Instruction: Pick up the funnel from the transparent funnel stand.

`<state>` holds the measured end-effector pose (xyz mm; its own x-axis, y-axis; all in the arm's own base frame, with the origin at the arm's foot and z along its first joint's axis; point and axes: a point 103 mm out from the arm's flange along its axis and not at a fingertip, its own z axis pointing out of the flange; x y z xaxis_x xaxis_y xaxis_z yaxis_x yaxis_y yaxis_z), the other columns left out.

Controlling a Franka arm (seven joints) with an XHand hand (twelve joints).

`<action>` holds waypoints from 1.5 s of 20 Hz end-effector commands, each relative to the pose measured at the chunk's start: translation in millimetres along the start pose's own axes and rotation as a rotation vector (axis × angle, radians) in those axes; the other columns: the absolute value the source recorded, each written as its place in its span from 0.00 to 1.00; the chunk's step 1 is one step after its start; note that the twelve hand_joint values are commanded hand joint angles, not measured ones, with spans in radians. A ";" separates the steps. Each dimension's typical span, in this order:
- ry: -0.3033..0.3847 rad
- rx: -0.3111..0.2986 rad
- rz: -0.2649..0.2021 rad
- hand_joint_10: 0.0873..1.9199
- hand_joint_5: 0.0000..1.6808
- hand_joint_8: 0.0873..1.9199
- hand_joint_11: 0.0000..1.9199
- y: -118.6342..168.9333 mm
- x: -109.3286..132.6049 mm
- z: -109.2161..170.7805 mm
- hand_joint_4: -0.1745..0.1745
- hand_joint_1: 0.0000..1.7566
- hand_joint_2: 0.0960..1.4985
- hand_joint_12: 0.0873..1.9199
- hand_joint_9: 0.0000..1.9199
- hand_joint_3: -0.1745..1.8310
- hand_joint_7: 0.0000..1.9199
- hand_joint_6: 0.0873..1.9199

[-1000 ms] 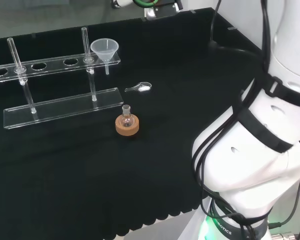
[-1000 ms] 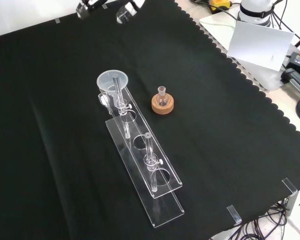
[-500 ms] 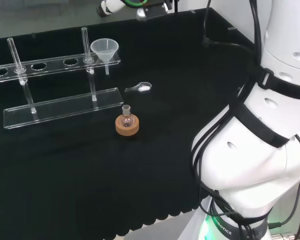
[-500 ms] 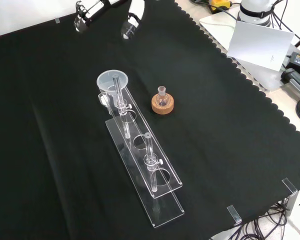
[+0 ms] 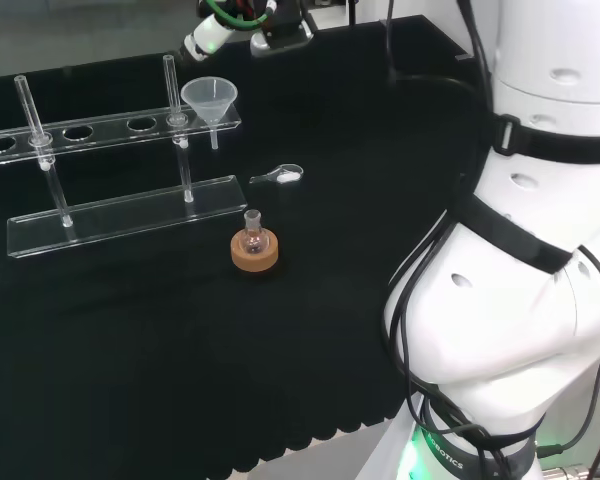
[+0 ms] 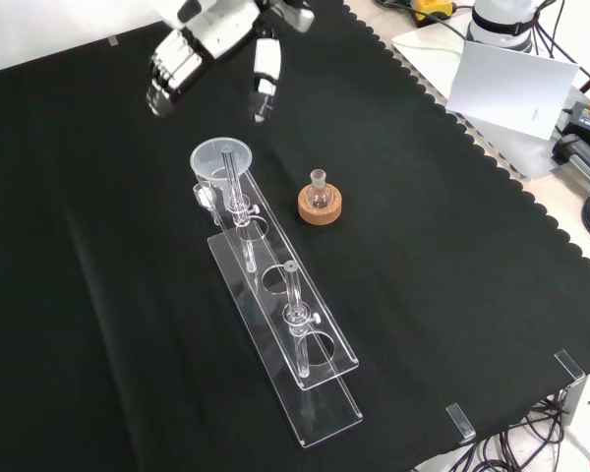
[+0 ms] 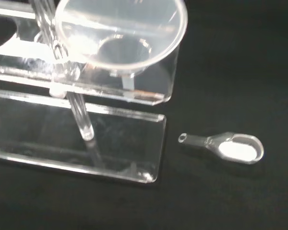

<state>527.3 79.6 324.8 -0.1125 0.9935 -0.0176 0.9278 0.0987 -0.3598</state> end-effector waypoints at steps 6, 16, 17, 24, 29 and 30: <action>-0.075 0.167 0.002 0.38 0.01 0.04 0.05 18.3 16.8 23.4 0.31 0.31 0.48 0.79 0.00 0.14 0.00 0.00; -0.105 0.176 0.021 0.42 0.00 0.00 0.11 22.8 14.6 31.5 0.22 0.39 0.46 0.78 0.00 0.14 0.01 0.00; -0.107 0.173 0.019 0.42 0.00 0.00 0.11 22.9 14.1 31.8 0.21 0.39 0.46 0.78 0.00 0.14 0.01 0.00; -0.111 0.158 0.014 0.48 0.00 0.08 0.13 23.5 13.4 33.4 0.20 0.40 0.46 0.78 0.01 0.15 0.00 0.00; -0.114 0.156 0.014 0.47 0.01 0.17 0.14 25.6 11.0 36.4 0.18 0.41 0.45 0.77 0.05 0.15 0.00 0.00; -0.116 0.153 0.015 0.46 0.02 0.19 0.14 25.3 11.1 37.0 0.18 0.41 0.45 0.77 0.06 0.15 0.00 0.00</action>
<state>536.7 92.2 283.1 -0.1468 0.9813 -0.1243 0.8637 0.0660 -0.4996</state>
